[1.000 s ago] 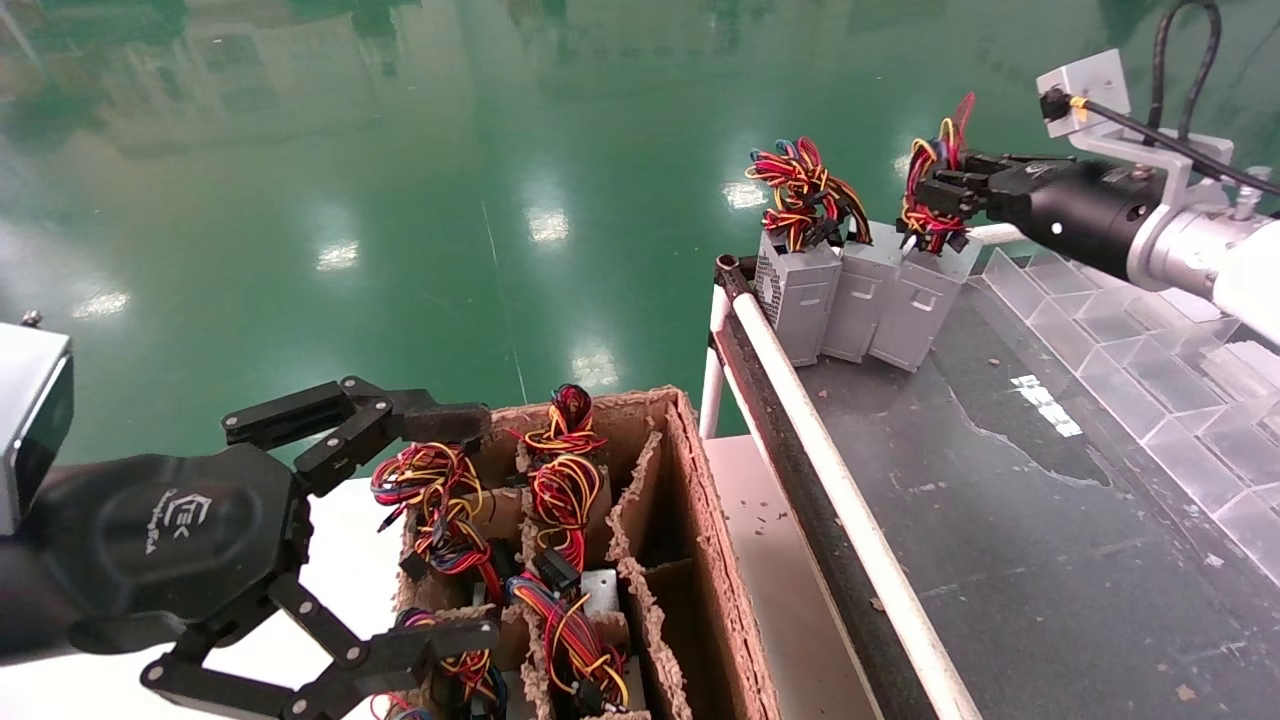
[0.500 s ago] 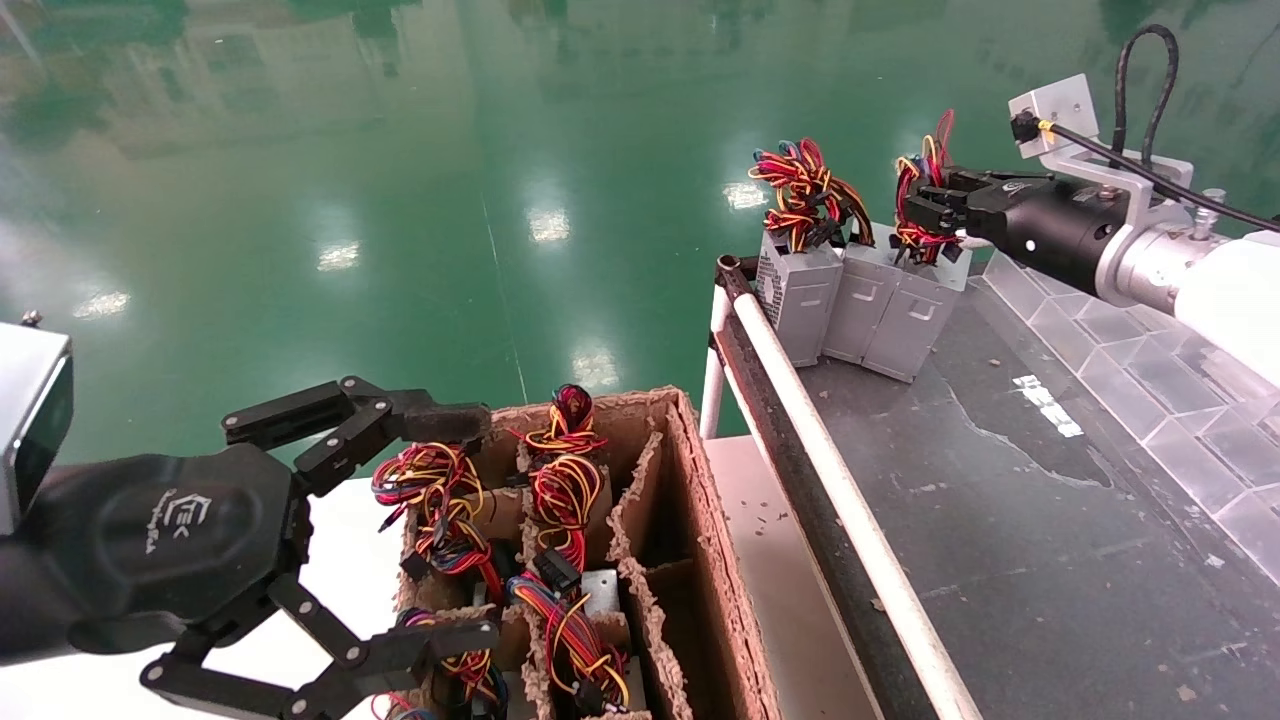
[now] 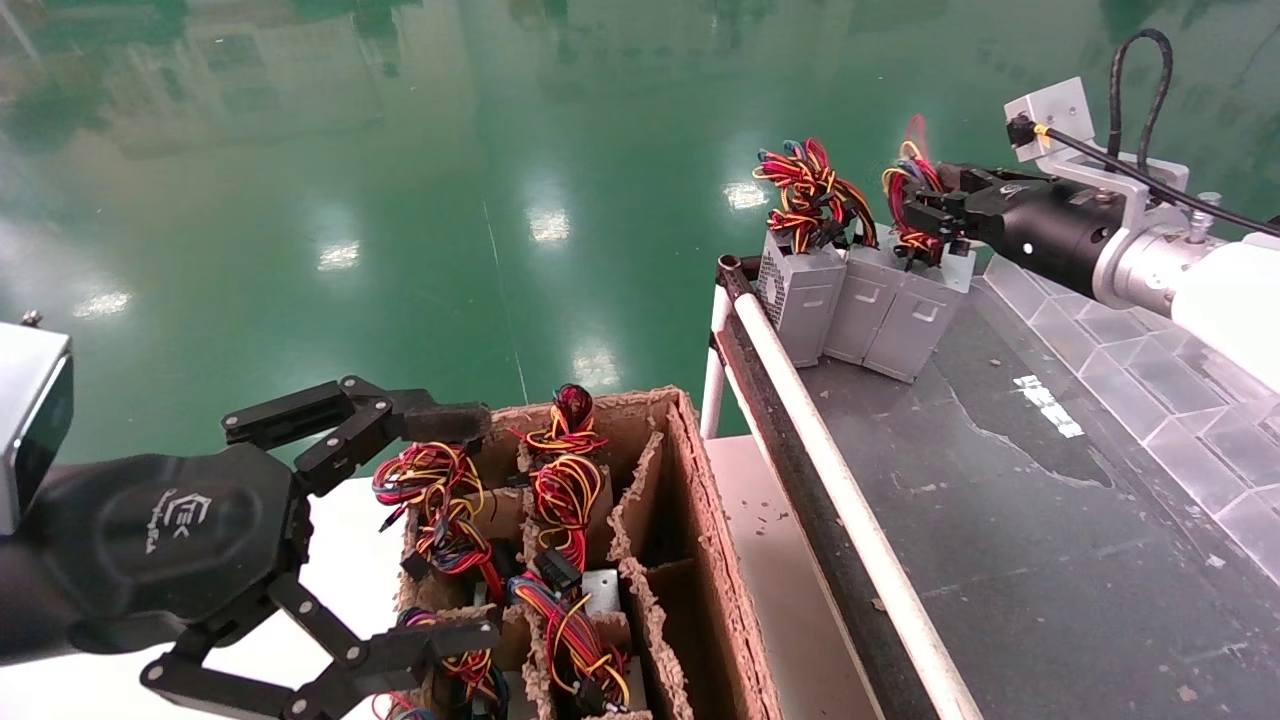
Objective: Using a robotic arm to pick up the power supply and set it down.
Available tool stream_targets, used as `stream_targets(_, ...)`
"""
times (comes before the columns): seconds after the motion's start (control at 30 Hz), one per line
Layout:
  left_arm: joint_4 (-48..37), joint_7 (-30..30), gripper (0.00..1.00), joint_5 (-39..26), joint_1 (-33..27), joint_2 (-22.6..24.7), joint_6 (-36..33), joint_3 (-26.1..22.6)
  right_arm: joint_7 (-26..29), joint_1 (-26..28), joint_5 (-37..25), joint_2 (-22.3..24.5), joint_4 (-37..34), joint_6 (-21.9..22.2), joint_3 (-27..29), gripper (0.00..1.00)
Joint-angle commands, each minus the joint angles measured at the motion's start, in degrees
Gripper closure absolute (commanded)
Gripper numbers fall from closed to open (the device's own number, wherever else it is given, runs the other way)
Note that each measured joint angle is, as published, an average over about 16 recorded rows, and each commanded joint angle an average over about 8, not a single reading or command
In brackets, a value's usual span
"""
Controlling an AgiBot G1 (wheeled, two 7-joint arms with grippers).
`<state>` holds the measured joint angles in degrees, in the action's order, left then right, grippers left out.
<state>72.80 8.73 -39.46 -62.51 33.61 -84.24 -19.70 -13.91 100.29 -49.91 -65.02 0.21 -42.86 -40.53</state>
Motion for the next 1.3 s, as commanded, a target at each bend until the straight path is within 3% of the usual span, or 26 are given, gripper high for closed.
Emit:
stream_targets(0.03, 0.0, 0.0, 0.0, 0.0, 0.0, 0.0, 0.0, 0.0, -0.05, 0.06, 0.03, 0.13, -0.04, -0.07, 0.02, 0.0)
stream_targets(1.07, -0.01, -0.02, 0.0, 0.02, 0.0, -0.01, 0.02, -0.02, -4.12, 5.96, 4.56, 3.32, 2.94, -4.48, 3.29, 0.0)
stream_targets(1.3, -0.02, -0.02, 0.0, 0.03, 0.0, -0.02, 0.02, -0.03, -3.0, 4.09, 4.55, 5.21, 7.42, -7.03, 4.37, 0.0)
